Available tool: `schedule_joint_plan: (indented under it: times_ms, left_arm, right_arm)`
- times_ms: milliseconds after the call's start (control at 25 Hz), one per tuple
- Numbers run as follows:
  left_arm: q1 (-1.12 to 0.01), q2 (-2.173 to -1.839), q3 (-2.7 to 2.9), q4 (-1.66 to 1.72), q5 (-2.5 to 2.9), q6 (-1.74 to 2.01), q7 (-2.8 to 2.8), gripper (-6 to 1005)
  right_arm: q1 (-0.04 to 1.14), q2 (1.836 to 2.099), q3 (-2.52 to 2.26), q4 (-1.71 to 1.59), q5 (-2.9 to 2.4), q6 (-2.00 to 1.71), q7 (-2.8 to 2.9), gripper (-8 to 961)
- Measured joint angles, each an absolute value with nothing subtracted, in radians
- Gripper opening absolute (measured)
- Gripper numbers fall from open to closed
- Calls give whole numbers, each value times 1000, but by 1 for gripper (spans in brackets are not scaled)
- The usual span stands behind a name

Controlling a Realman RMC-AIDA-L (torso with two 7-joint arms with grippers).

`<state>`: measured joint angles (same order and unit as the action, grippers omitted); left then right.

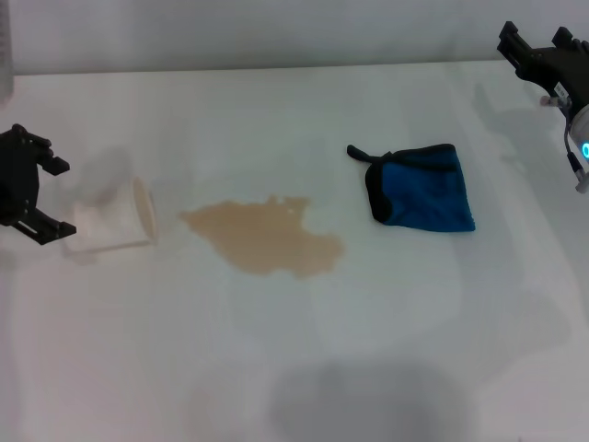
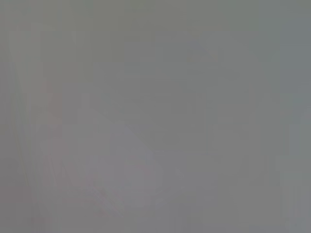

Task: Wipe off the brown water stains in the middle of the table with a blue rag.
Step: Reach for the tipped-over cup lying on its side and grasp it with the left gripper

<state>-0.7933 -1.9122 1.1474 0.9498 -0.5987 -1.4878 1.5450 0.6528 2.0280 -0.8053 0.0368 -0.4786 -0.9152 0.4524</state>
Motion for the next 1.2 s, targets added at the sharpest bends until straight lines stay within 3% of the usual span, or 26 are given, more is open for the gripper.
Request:
schedule_joint_plan:
  times_ms: [1200]
  left_arm:
    - [-797,-1945,1244,728,-667,-1226,1622,873]
  right_arm:
    - [646,2028,-809,51,-488,-917,492,872]
